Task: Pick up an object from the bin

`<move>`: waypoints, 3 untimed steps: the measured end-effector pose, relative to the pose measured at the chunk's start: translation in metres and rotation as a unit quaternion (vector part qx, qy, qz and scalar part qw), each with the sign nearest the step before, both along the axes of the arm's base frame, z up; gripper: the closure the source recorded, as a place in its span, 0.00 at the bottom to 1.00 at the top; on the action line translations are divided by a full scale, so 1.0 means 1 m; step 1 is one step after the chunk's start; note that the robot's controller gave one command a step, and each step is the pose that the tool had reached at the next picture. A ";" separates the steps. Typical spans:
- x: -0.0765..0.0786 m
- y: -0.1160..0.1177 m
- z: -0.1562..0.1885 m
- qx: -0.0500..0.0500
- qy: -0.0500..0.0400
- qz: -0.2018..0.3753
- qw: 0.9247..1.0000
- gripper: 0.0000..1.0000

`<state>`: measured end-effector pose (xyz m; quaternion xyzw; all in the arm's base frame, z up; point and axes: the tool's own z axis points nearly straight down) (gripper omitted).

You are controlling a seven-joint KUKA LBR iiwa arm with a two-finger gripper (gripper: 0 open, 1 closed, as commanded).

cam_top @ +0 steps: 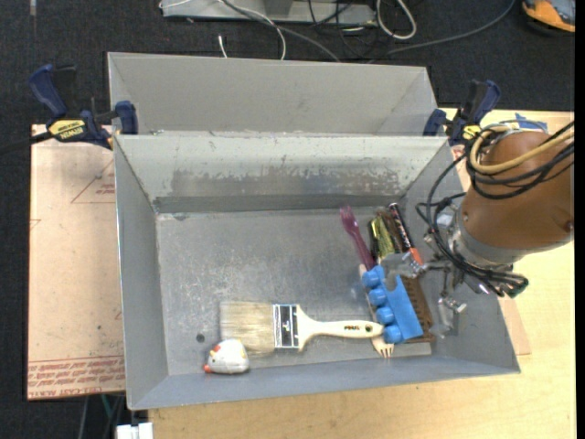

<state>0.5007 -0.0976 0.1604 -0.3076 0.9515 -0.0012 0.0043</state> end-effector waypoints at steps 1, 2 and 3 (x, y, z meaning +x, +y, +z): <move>-0.003 0.004 -0.062 0.002 0.007 0.180 0.984 0.00; 0.012 -0.005 -0.090 -0.002 0.000 0.218 0.976 0.00; 0.000 -0.001 -0.089 0.001 -0.001 0.349 0.937 1.00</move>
Offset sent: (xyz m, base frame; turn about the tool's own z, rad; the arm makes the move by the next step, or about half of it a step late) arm 0.0123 -0.0054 -0.0904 -0.4425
